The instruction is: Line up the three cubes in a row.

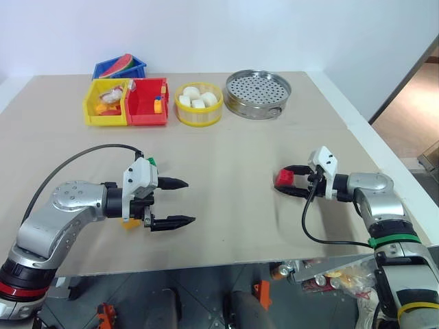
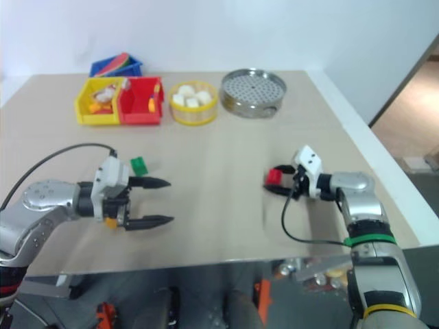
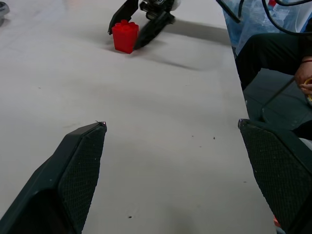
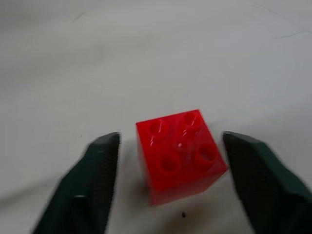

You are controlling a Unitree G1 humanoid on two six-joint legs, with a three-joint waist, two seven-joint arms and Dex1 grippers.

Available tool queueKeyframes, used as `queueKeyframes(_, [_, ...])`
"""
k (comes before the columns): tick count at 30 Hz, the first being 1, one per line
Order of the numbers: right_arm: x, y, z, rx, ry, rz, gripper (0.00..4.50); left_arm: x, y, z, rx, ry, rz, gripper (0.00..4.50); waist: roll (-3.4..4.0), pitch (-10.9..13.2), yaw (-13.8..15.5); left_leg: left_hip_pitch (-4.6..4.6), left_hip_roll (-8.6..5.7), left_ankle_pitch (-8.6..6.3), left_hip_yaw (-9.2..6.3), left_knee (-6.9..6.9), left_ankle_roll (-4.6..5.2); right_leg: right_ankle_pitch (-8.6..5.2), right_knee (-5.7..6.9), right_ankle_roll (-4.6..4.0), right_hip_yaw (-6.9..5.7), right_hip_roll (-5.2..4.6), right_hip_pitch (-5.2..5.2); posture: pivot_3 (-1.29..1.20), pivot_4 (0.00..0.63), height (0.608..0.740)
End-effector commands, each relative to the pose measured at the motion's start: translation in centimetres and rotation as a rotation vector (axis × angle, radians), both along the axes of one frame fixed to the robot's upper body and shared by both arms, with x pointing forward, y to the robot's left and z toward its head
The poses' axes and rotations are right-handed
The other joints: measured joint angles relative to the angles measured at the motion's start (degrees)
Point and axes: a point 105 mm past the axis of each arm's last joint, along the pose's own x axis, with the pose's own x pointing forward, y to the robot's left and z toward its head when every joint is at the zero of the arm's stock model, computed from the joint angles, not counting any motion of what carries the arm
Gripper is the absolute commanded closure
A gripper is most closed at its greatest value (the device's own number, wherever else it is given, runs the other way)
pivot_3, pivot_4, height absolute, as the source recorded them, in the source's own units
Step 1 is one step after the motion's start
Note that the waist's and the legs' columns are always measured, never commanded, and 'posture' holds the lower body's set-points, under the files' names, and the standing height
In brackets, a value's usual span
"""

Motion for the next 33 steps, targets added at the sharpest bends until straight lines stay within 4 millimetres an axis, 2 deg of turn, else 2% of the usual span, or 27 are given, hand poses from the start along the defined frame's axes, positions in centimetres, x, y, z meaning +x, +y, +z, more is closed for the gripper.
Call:
queueKeyframes(1, [0.3, 0.0, 1.2, -0.007, -0.039, 0.018, 2.59, -0.3, -0.2, 0.9, -0.004, -0.051, -0.007, 0.00, 0.00, 0.0, 0.0, 0.00, 0.00, 0.00, 0.00, 0.01, 0.00, 0.00, 0.00, 0.00, 0.00, 0.00, 0.01, 0.00, 0.150, 0.740])
queueKeyframes(3, [0.4, 0.0, 1.2, -0.014, -0.042, 0.022, 3.25, -0.2, -0.2, 0.9, -0.005, -0.054, 0.001, 0.00, 0.00, 0.0, 0.0, 0.00, 0.00, 0.00, 0.00, 0.00, 0.00, -0.01, -0.01, 0.01, 0.00, -0.01, 0.03, 0.00, 0.150, 0.740])
queueKeyframes(7, [0.6, 0.3, 1.8, -0.022, -0.056, 0.035, 3.24, -0.3, -0.2, 0.7, -0.006, -0.050, 0.013, 0.00, 0.00, 0.0, 0.0, 0.03, 0.00, 0.00, 0.00, 0.00, 0.00, 0.00, 0.00, 0.01, 0.01, 0.00, 0.04, 0.00, 0.150, 0.740])
queueKeyframes(10, [0.5, 1.5, 2.8, -0.019, -0.059, 0.094, 3.24, -0.3, -0.1, 0.5, -0.008, -0.048, 0.027, 0.00, 0.01, 0.0, 0.0, 0.05, 0.00, 0.00, 0.02, 0.00, 0.00, 0.01, 0.00, 0.00, 0.04, 0.00, 0.03, 0.00, 0.150, 0.740])
queueKeyframes(15, [0.7, 7.5, 5.1, 0.026, -0.077, 0.268, 3.24, 0.0, 1.0, 0.4, -0.035, -0.048, 0.124, 0.00, 0.01, 0.0, -0.7, 0.12, 0.04, 0.00, 0.00, -0.01, 0.00, 0.03, 0.05, -0.03, 0.11, 0.08, 0.02, 0.00, 0.150, 0.740])
queueKeyframes(20, [0.9, 11.2, 4.6, 0.004, -0.037, 0.378, 3.24, 0.0, 2.4, -0.4, -0.034, -0.055, 0.216, 0.00, 0.02, 0.0, -0.7, 0.14, 0.06, 0.00, -0.02, -0.03, -0.01, -0.06, 0.22, -0.10, 0.05, 0.09, -0.02, 0.00, 0.150, 0.740])
queueKeyframes(27, [0.2, 12.1, 2.6, -0.102, 0.022, 0.494, 3.24, -0.3, 3.5, -1.0, -0.028, -0.054, 0.284, 0.00, 0.01, 0.0, 0.1, 0.10, -0.05, -0.01, 0.05, -0.01, -0.01, -0.17, 0.20, -0.17, 0.03, -0.13, -0.01, 0.00, 0.150, 0.740])
queueKeyframes(33, [-0.1, 12.8, 2.6, -0.118, 0.019, 0.564, 3.24, -0.4, 3.6, -1.2, -0.033, -0.051, 0.299, 0.00, 0.02, 0.0, 0.0, 0.13, 0.02, -0.01, 0.06, -0.02, -0.01, -0.14, 0.28, -0.22, 0.03, -0.04, -0.06, 0.00, 0.150, 0.740])
